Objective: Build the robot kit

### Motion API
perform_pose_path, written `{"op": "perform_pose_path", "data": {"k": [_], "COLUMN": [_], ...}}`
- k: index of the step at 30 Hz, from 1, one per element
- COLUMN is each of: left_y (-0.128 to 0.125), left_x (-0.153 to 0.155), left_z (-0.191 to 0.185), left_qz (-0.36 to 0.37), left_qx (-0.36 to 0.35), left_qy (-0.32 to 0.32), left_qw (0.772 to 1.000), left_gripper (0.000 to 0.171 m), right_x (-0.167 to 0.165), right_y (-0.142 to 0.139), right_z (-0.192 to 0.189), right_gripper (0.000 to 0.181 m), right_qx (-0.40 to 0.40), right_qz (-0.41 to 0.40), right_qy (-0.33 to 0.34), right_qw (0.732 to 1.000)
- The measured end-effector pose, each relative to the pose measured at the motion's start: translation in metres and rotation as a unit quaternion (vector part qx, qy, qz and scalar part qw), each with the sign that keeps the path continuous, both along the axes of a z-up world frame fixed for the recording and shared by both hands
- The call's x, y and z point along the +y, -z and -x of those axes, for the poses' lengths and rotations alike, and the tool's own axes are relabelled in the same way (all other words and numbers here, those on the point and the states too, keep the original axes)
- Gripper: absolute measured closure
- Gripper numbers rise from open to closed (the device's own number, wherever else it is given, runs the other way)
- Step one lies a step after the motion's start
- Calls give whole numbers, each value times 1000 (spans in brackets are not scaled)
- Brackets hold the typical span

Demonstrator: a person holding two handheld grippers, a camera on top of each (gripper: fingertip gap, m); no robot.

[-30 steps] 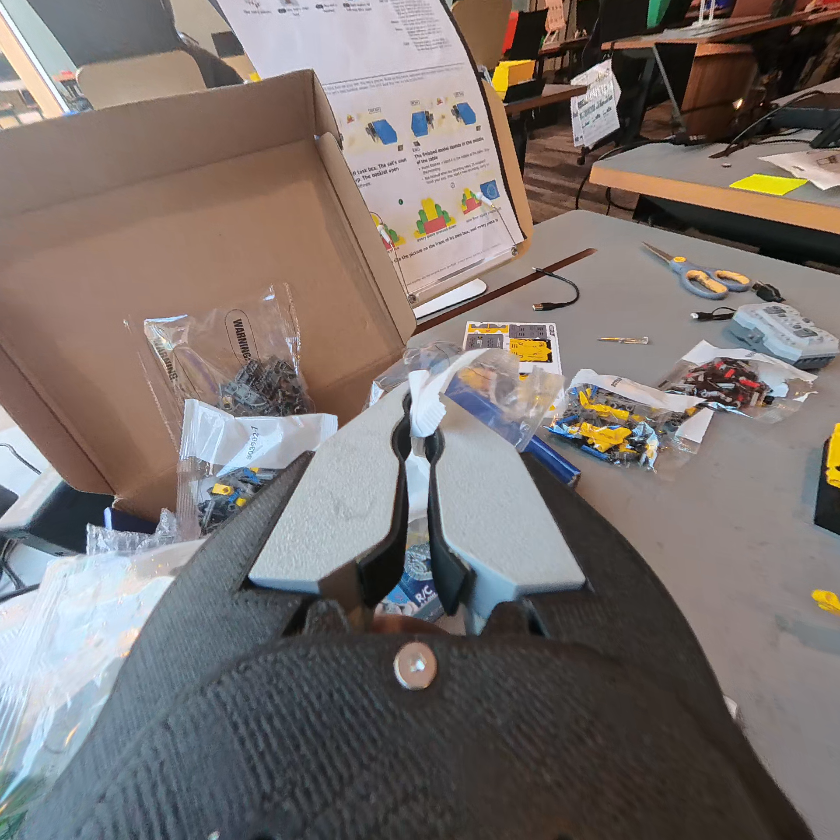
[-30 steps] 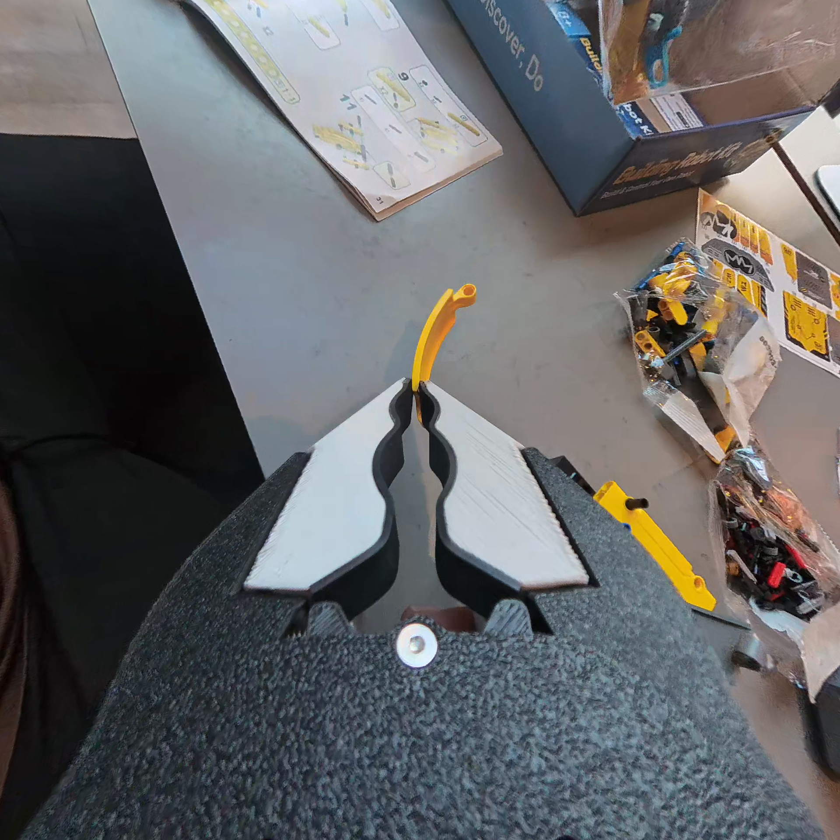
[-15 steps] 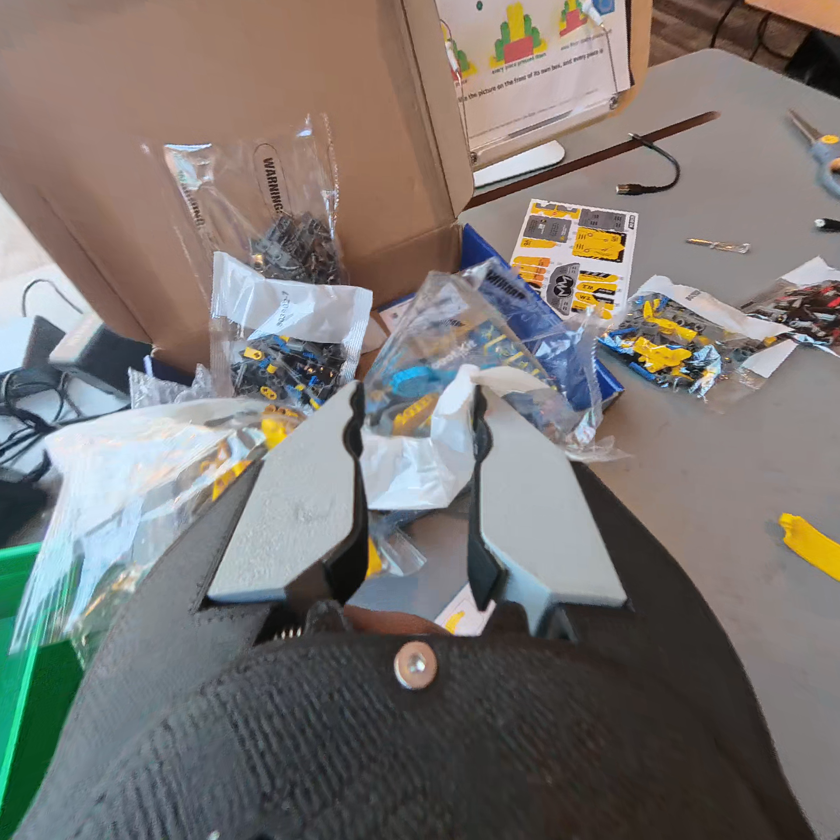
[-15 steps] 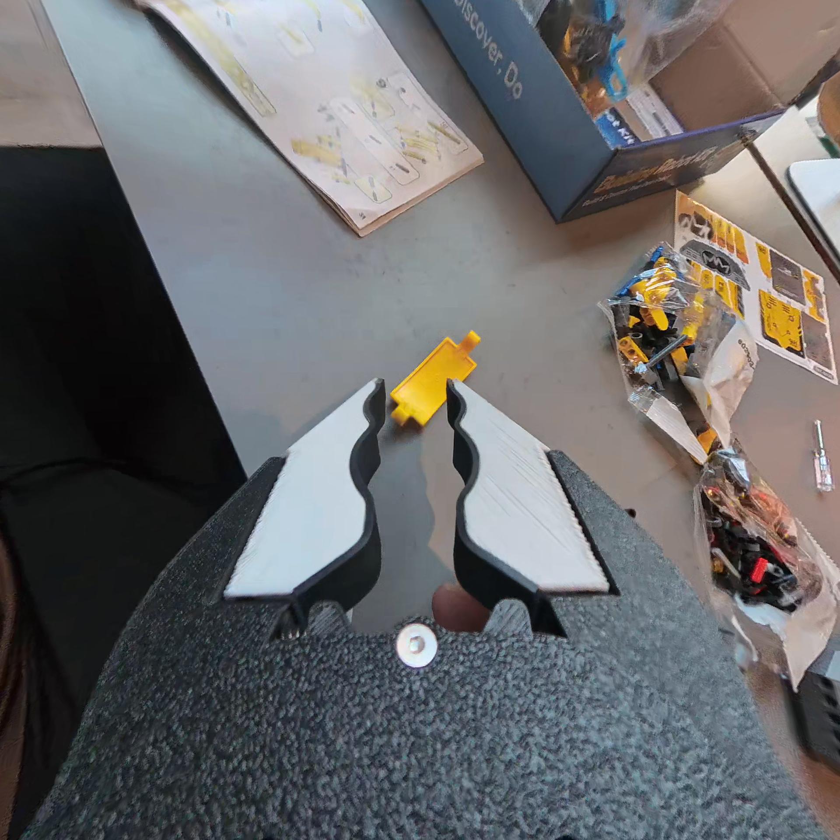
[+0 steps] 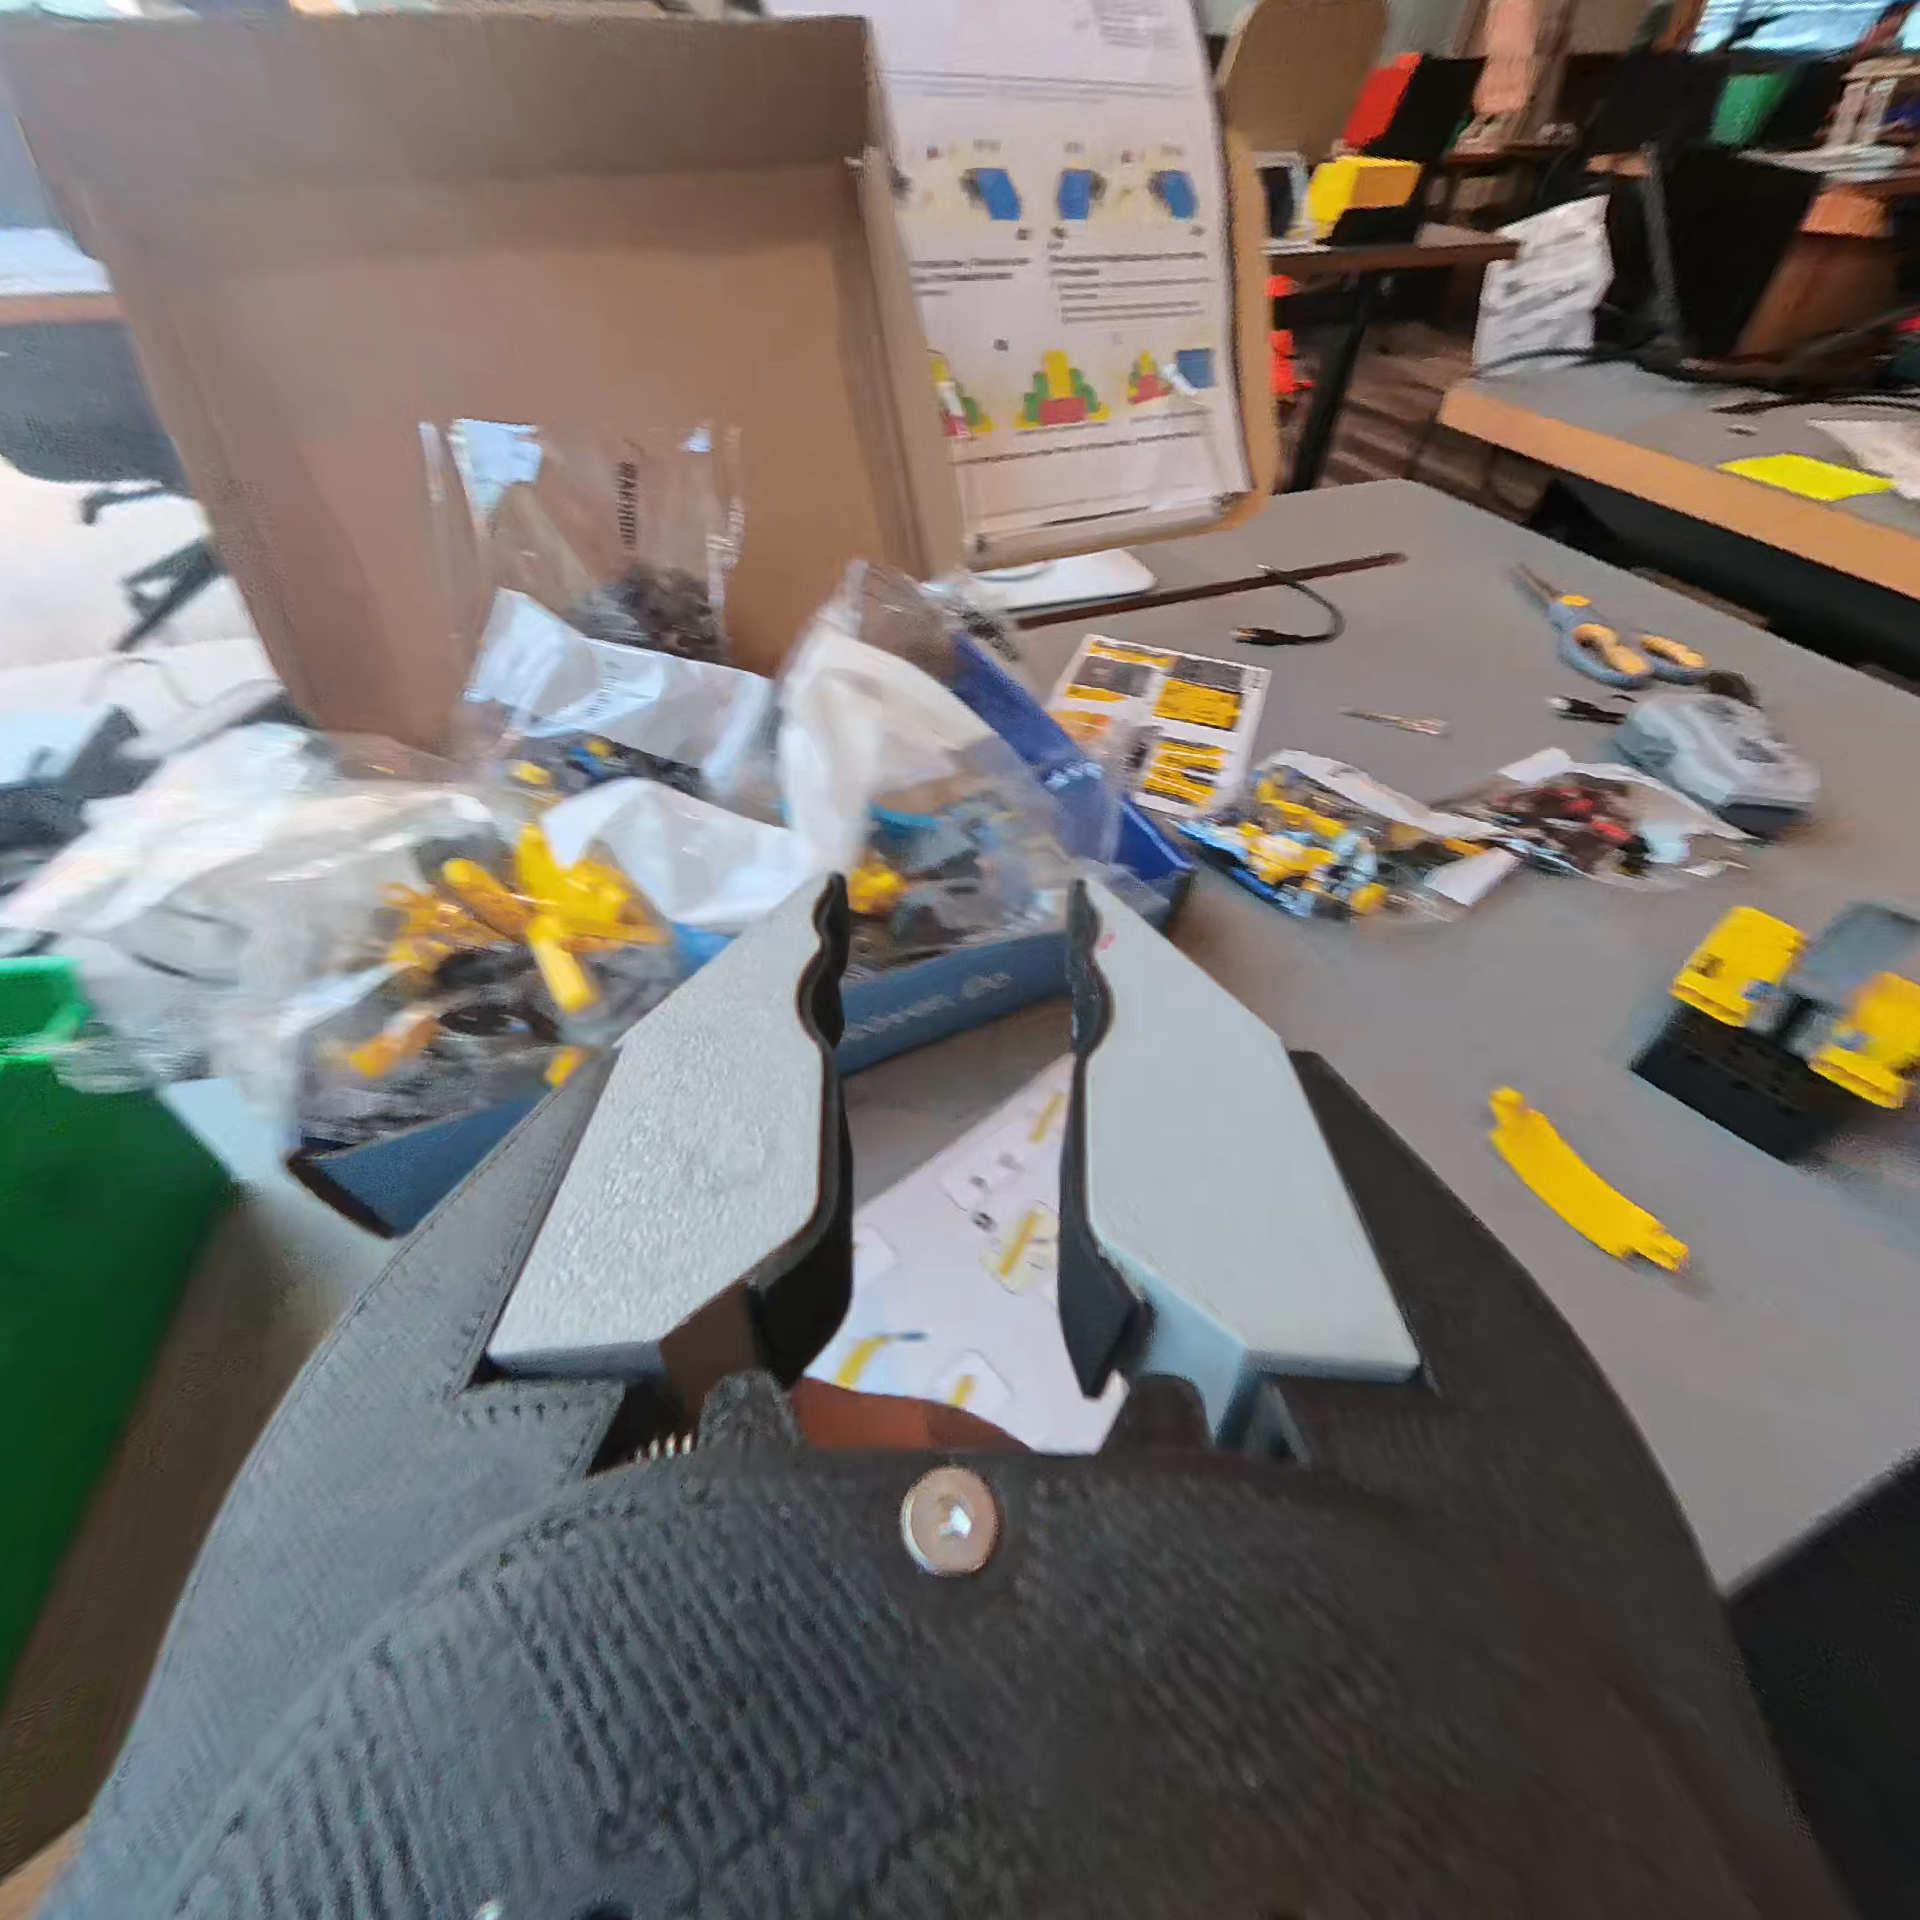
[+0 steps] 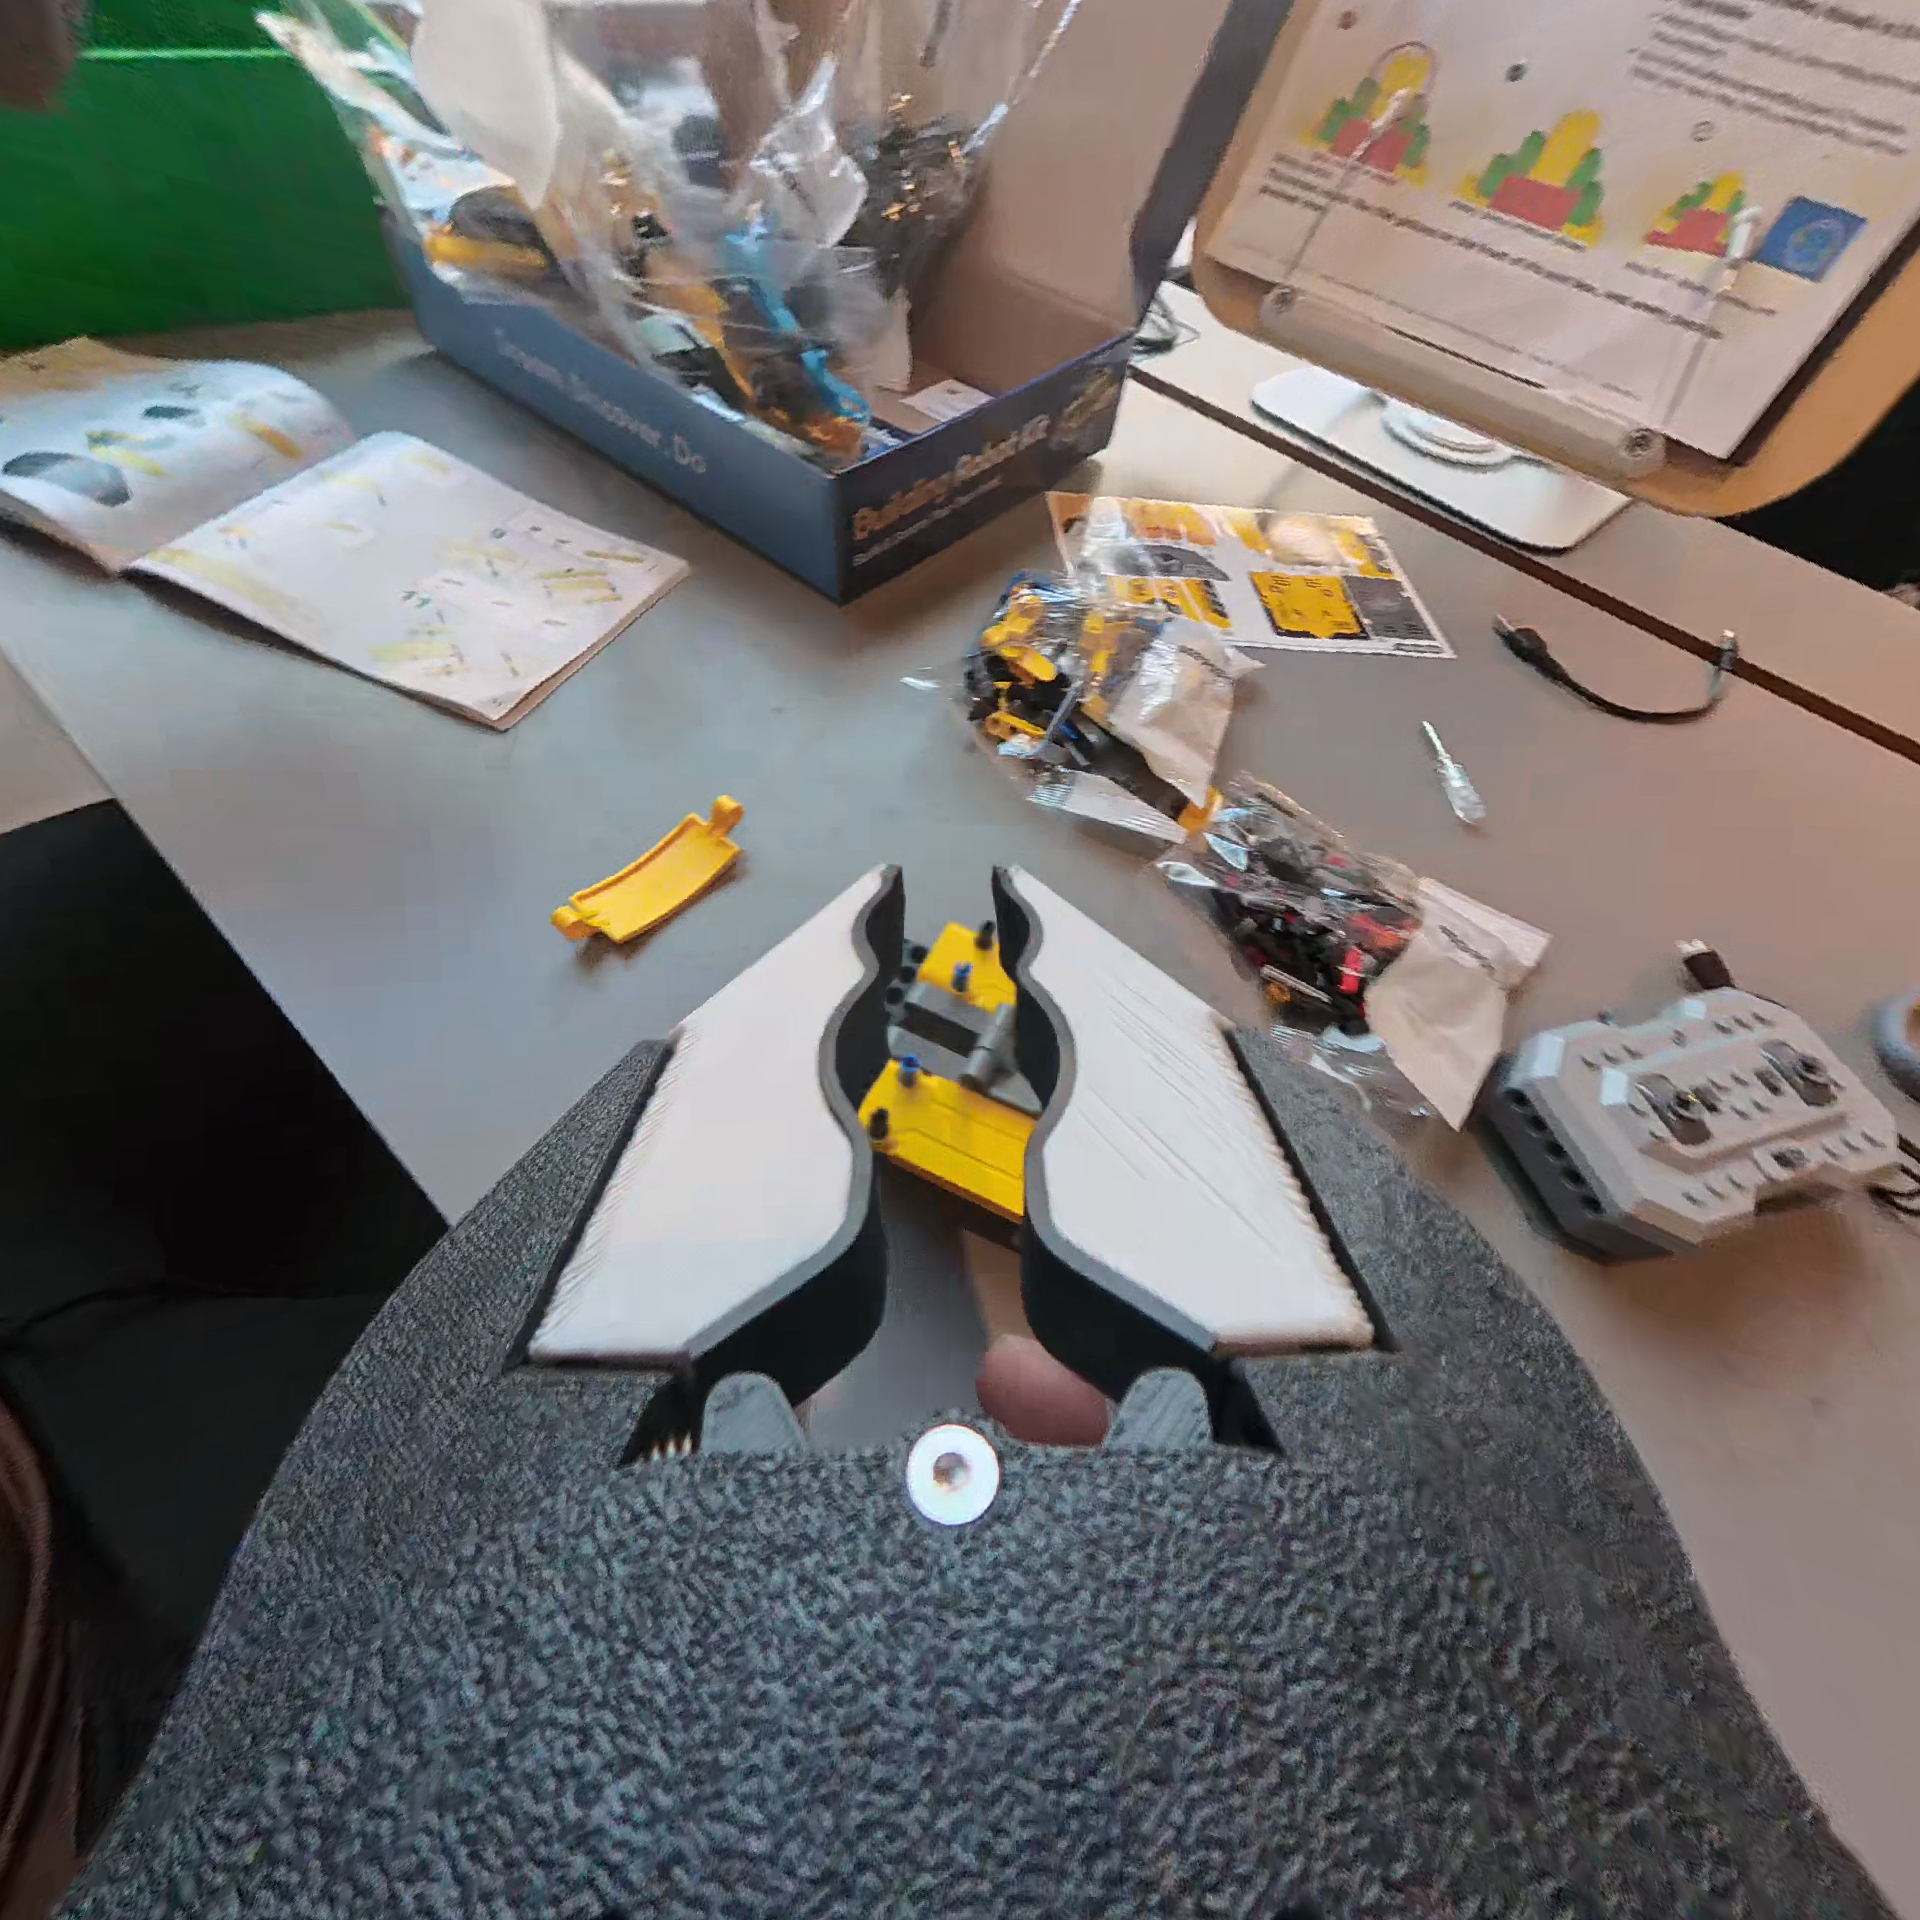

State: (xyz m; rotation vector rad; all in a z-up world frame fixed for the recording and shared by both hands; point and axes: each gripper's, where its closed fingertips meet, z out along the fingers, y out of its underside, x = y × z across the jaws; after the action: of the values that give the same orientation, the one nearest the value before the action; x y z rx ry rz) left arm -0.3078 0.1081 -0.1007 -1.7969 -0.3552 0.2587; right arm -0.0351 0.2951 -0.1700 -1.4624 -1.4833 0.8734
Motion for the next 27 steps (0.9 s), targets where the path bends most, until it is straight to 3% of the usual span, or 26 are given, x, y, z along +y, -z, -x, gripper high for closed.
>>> {"op": "perform_pose_path", "data": {"k": [4,7,9,20,27], "left_y": [49,93,108,118,103], "left_x": [12,14,15,19,14], "left_z": [-78,-103,-114,-138,-144], "left_qz": [21,65,79,75,21], "left_qx": [-58,-4,13,9,-35], "left_qy": [112,135,152,217,259], "left_qw": [992,989,985,973,965], "left_gripper": [131,131,130,129,132], "right_x": [18,19,18,26,43], "right_y": [4,8,11,2,-1], "right_z": [-4,-2,0,32,79], "right_gripper": [165,165,165,164,164], "right_qx": [1,-1,-8,-18,-23], "right_qz": [15,16,9,-32,-45], "right_qy": [26,27,27,8,-39], "right_qw": [1000,1000,1000,999,998]}}
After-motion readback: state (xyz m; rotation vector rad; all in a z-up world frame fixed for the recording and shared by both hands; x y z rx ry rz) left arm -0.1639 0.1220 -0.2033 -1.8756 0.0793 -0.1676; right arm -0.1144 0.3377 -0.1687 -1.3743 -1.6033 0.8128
